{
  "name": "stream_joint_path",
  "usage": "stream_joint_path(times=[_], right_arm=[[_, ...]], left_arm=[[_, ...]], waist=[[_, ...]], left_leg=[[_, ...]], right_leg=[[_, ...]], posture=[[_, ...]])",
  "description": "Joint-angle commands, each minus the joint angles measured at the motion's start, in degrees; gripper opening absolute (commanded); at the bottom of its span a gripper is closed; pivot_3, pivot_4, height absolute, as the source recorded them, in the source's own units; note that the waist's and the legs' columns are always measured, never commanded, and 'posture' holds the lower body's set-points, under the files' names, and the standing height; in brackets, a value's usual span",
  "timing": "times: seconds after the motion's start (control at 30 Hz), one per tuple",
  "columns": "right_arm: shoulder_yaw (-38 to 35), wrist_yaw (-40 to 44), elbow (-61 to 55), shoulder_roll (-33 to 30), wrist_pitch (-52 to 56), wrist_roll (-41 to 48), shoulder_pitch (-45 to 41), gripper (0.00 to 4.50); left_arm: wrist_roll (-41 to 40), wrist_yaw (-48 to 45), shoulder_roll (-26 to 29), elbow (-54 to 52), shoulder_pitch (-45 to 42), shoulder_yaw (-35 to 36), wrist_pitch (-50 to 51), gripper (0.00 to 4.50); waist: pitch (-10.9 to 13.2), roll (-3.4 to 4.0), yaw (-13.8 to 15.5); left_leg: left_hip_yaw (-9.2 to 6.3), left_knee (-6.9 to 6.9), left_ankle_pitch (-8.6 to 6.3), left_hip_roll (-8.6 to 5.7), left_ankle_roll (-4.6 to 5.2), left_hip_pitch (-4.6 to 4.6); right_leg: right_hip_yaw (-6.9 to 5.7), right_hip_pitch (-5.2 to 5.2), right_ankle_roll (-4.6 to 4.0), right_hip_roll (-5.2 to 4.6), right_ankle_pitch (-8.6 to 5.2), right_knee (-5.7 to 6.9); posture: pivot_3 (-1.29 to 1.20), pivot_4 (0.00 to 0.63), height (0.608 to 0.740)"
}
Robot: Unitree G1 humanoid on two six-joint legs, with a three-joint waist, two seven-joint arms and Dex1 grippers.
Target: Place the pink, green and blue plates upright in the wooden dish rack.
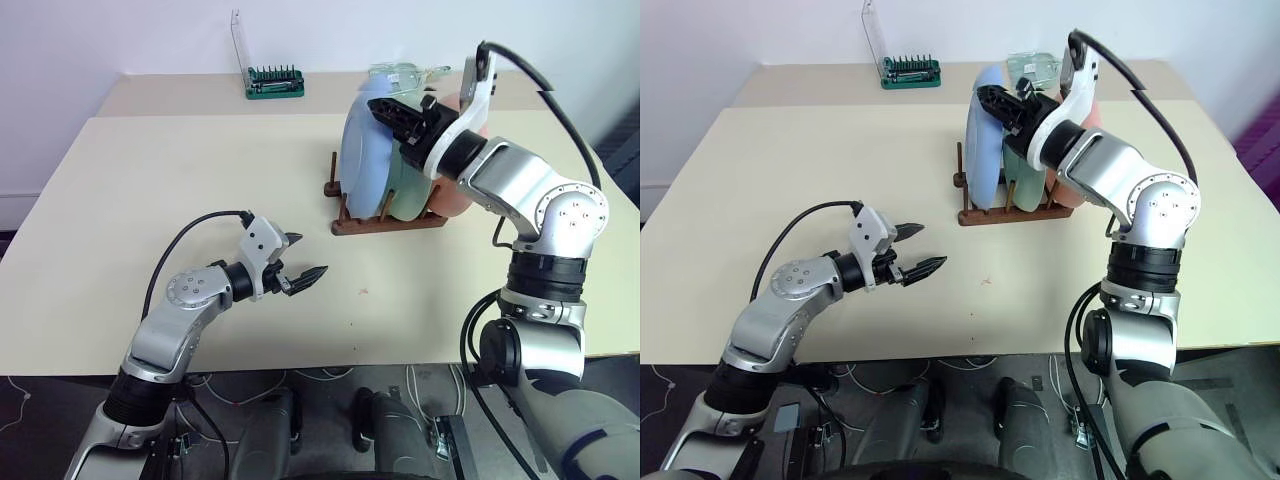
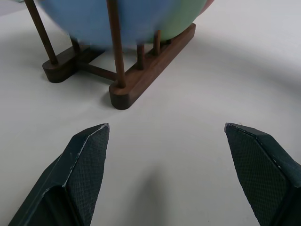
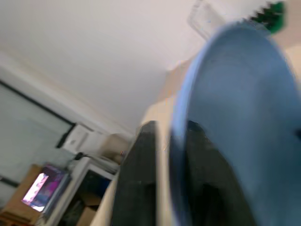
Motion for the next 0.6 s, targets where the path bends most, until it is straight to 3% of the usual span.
stream_joint_path(times=[0.03,0.07,0.27,0.37,0.43,0.53,0.6], right_arm=[[-0.4,4.4,-3.2,-1.1,-2.0,-2.7,-2.3,2.93],[0.3,6.5,-4.2,-2.0,-2.4,-4.7,-2.9,3.41],[7.0,22.1,-9.2,-10.0,-6.1,-20.0,-4.6,3.41],[7.3,38.7,-15.1,-20.4,-14.7,-29.4,-2.1,3.41],[3.1,46.0,-15.4,-24.2,-18.4,-30.0,1.2,3.41],[-5.8,54.6,-15.4,-32.1,-22.9,-35.3,15.3,3.41],[-12.3,56.3,-13.4,-33.1,-21.4,-34.0,23.8,3.41]], left_arm=[[-0.9,-0.2,0.1,-2.0,0.1,1.0,-0.5,4.04],[-0.9,-0.3,0.2,-2.2,0.2,1.0,-0.4,4.04],[-0.9,0.0,0.1,-2.8,0.5,1.0,0.0,4.04],[-0.7,1.0,-0.1,-2.7,0.9,2.0,-0.4,4.04],[-0.8,1.6,-0.2,-2.6,1.0,2.9,-0.2,4.04],[-1.0,2.4,0.7,-0.5,1.8,6.3,-1.4,4.04],[-1.7,2.4,1.6,2.2,2.6,9.9,-2.3,4.04]], waist=[[0.0,0.01,-0.2],[0.0,0.01,-0.2],[0.0,0.02,-0.9],[0.0,0.03,-0.5],[0.0,0.0,-0.4],[-0.1,-0.22,0.5],[-0.1,-0.22,0.7]], left_leg=[[0.0,0.0,0.0,0.0,0.0,-0.01],[-0.01,0.0,0.0,0.0,0.0,-0.01],[-0.01,-0.02,-0.02,0.0,0.03,-0.09],[-0.02,-0.03,-0.02,0.0,0.03,-0.21],[-0.06,-0.02,-0.02,-0.04,0.03,-0.35],[-0.08,-0.02,-0.09,-0.06,0.12,-0.36],[0.04,-0.01,-0.13,-0.07,0.17,-0.25]], right_leg=[[0.0,-0.02,0.0,0.0,0.0,0.0],[0.0,-0.02,0.02,0.01,-0.01,0.01],[0.0,-0.08,0.13,0.0,-0.09,-0.05],[0.01,-0.2,0.16,0.0,-0.14,-0.05],[0.0,-0.27,0.2,0.0,-0.15,-0.08],[-0.03,-0.18,0.29,-0.02,-0.19,-0.18],[-0.01,-0.1,0.33,-0.08,-0.21,-0.2]], posture=[[0.0,0.15,0.73],[0.0,0.15,0.73],[0.0,0.15,0.73],[0.0,0.15,0.73],[0.0,0.15,0.73],[0.0,0.15,0.73],[0.0,0.15,0.73]])
